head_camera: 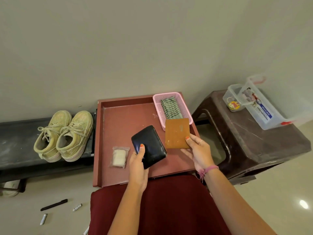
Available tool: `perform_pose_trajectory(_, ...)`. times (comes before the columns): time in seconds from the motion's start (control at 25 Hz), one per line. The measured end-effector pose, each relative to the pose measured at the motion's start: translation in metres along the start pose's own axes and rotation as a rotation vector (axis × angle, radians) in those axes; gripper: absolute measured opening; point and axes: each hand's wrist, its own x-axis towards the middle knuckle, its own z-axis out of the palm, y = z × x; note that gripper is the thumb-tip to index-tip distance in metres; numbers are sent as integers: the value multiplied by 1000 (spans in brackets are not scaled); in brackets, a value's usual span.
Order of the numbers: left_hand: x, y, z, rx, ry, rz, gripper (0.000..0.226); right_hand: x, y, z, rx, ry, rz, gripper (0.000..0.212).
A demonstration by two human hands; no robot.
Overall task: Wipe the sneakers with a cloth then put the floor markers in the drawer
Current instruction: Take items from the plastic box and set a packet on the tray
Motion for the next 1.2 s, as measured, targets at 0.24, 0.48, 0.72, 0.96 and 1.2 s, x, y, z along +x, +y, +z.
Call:
perform_pose_trajectory(0.24, -24, -1, 40, 198, -37, 34, 30, -44, -7, -17, -63, -159, -35, 25)
perform_pose_trajectory(0.48, -38, -5, 66, 193, -132, 4, 30, -62, -25, -36, -70, -197, -101, 26)
perform_pose_trajectory(0.72, -40, -21, 104, 175, -157, 10, 40, -68, -35, -55, 41, -268, -78, 31)
perform_pose_trajectory(0.96, -37, -42, 162, 338, -220, 76, 60, -69, -46, -84, -29, -18, -289, 36)
perform_pose_trajectory(1.2, -36, -50, 246, 552, -376, 82, 68, -45, -94, -139, 226, 52, -251, 45)
